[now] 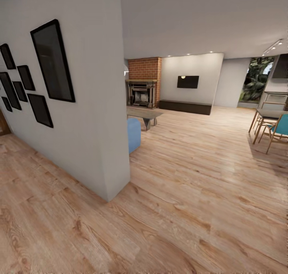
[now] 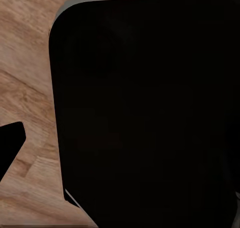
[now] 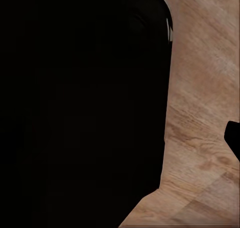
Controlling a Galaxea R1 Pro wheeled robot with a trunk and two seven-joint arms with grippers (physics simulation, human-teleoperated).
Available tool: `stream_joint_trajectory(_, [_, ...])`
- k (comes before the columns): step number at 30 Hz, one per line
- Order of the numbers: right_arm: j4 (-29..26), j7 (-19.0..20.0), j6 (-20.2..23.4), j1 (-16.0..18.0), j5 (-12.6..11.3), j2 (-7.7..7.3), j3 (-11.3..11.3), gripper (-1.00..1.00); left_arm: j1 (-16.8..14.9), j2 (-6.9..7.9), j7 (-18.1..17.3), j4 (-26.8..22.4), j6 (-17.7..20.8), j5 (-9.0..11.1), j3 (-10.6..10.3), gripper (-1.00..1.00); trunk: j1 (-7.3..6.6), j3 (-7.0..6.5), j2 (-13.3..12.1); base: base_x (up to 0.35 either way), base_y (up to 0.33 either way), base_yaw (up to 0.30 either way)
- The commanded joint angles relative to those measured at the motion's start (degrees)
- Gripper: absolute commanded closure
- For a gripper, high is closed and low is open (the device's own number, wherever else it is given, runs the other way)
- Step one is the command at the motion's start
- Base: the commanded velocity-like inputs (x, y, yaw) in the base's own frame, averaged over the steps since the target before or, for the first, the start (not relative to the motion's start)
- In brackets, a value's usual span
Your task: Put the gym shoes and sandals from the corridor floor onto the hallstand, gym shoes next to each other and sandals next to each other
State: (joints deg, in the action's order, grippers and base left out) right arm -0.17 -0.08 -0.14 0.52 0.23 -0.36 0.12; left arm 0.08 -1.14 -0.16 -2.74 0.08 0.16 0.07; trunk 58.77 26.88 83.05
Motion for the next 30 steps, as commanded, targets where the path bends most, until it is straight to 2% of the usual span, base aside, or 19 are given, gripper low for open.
stream_joint_trajectory(1, [0.0, 0.0, 0.0, 0.0, 0.0, 0.00, 0.0, -1.00, 0.0, 0.00, 0.0, -0.1, 0.0, 0.0, 0.0, -1.00, -0.04, 0.05, 0.0, -0.349, 0.000, 0.000])
stream_joint_trajectory(11, [0.0, 0.0, 0.0, 0.0, 0.1, 0.01, 0.1, -1.00, 0.0, -0.05, 0.0, -0.1, 0.0, 0.0, -0.1, -1.00, -0.04, -0.01, 0.0, -0.349, 0.000, 0.022])
stream_joint_trajectory(23, [-0.2, 0.0, -0.1, 0.1, 0.1, 0.09, 0.1, -1.00, 0.0, -0.08, 0.0, -0.2, 0.1, 0.0, -0.1, -1.00, -0.04, -0.72, 0.0, -0.349, 0.000, 0.195])
stream_joint_trajectory(27, [-2.1, -0.1, -1.0, 0.1, 0.1, 0.09, 0.1, -1.00, 0.0, -0.09, 0.0, -1.1, 0.0, 0.1, 0.0, -1.00, -0.04, -1.01, 0.0, -0.349, 0.000, 0.206])
stream_joint_trajectory(30, [-5.8, -0.7, -2.0, 0.1, 0.1, 0.05, 0.1, -1.00, 0.0, -0.05, 0.0, -3.6, 0.0, 0.7, 0.0, -1.00, -0.04, -1.24, 0.0, -0.287, 0.000, 0.165])
